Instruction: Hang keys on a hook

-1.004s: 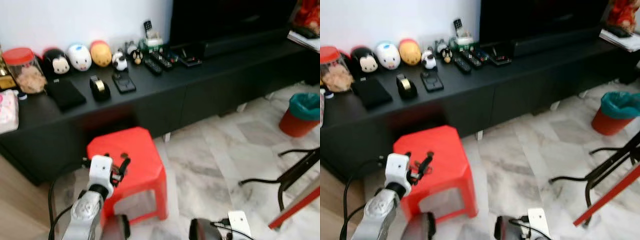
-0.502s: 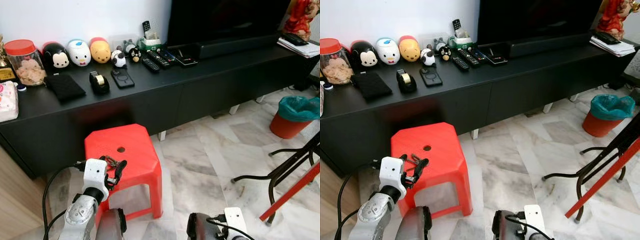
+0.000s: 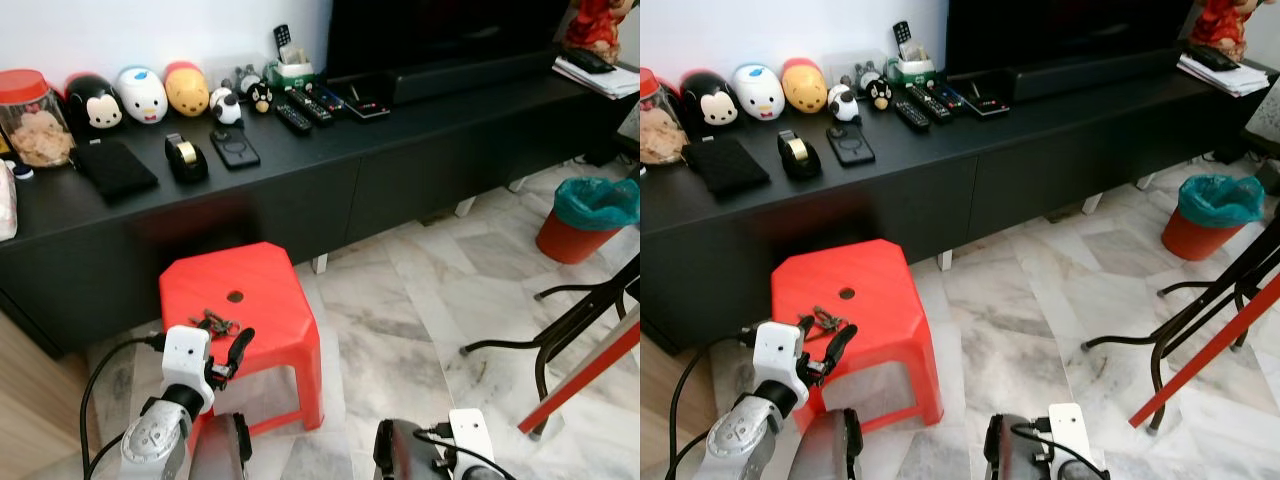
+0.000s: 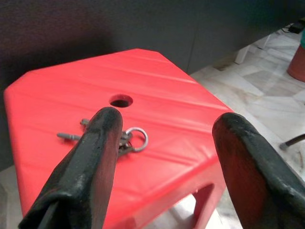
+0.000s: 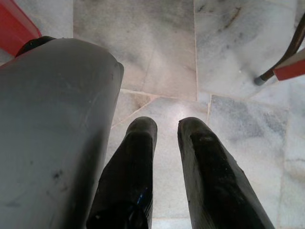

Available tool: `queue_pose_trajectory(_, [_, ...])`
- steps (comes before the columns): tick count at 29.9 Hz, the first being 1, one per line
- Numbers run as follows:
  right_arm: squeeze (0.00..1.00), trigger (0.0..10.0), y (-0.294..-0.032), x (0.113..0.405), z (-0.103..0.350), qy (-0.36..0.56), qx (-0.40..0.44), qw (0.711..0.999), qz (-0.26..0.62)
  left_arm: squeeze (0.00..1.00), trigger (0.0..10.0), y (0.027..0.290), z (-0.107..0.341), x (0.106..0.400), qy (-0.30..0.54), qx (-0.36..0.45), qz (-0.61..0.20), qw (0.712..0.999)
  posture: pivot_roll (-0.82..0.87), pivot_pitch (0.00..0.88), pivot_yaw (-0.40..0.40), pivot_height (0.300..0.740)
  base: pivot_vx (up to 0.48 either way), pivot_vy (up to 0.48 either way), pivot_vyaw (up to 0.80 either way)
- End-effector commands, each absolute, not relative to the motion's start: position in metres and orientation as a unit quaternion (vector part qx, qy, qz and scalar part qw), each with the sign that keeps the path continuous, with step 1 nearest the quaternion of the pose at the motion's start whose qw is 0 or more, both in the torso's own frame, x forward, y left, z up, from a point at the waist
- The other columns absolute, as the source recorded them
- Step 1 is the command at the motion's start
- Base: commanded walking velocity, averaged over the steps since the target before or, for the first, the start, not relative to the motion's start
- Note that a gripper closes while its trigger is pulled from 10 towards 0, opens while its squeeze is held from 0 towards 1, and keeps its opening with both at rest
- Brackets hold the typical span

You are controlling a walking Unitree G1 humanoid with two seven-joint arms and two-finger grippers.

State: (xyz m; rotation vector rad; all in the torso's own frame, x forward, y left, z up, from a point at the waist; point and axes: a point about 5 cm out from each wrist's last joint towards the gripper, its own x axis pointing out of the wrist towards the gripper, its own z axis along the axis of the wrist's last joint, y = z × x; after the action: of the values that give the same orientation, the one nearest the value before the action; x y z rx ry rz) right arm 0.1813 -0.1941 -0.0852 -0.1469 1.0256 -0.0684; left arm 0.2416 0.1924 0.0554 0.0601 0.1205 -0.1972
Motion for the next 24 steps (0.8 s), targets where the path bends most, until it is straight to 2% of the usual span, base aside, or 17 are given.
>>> queue_pose_trajectory(1, [0.00, 10.0, -0.1939, 0.1600, -0.0951, 0.527, -0.069, 0.846, -0.032, 0.00, 10.0, 0.1887, 0.0593, 0.2418, 0.056, 0.033, -0.110, 0.992, 0.07, 0.052, -0.107, 0.567, -0.319, 0.000, 0.00])
queue_pose_trajectory(21, [0.00, 10.0, -0.1918, 0.1622, -0.0945, 0.525, -0.068, 0.848, -0.032, 0.00, 10.0, 0.1902, 0.0560, 0.2437, 0.069, 0.035, -0.101, 0.992, 0.07, 0.051, -0.104, 0.567, 0.000, 0.000, 0.00])
queue_pose_trajectory(24, [0.00, 10.0, -0.1919, 0.1628, -0.0942, 0.525, -0.067, 0.848, -0.032, 0.00, 10.0, 0.1904, 0.0560, 0.2444, 0.070, 0.037, -0.101, 0.992, 0.07, 0.052, -0.105, 0.567, 0.000, 0.301, 0.00])
